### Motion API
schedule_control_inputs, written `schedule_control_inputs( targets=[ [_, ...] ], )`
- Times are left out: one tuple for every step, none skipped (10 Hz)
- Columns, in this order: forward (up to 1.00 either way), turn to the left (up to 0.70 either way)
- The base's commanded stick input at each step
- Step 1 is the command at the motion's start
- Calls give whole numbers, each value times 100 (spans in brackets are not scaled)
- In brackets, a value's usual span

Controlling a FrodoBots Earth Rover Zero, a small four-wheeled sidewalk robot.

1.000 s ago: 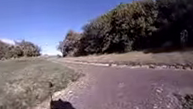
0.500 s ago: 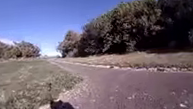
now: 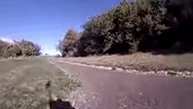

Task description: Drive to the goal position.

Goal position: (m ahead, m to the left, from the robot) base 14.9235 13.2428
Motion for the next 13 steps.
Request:
schedule_control_inputs(
  targets=[
    [100, -22],
    [100, 1],
    [100, 1],
    [100, 1],
    [100, 1],
    [100, 1],
    [100, 1],
    [100, 1],
    [100, 1],
    [100, 5],
    [100, 41],
    [100, 41],
    [100, 41]
  ],
)
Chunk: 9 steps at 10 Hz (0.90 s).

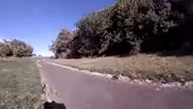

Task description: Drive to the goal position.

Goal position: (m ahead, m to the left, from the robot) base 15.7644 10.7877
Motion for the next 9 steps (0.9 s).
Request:
schedule_control_inputs(
  targets=[
    [100, 41],
    [100, 41],
    [100, 41],
    [100, 41],
    [100, 41],
    [100, 41],
    [100, 41],
    [100, 41],
    [100, 1]
  ],
)
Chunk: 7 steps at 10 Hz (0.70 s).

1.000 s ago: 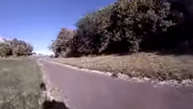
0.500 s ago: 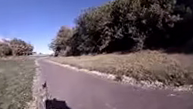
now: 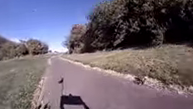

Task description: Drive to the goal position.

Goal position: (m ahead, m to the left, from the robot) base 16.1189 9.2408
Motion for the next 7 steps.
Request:
schedule_control_inputs(
  targets=[
    [100, 1],
    [100, 1],
    [100, 1],
    [100, 1],
    [100, 1],
    [100, 1],
    [100, 1]
  ],
)
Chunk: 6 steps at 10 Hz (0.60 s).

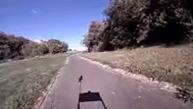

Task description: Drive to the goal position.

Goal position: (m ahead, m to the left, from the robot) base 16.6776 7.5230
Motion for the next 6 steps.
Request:
schedule_control_inputs(
  targets=[
    [100, 1],
    [100, 1],
    [100, 1],
    [100, 1],
    [100, 1],
    [100, 7]
  ],
)
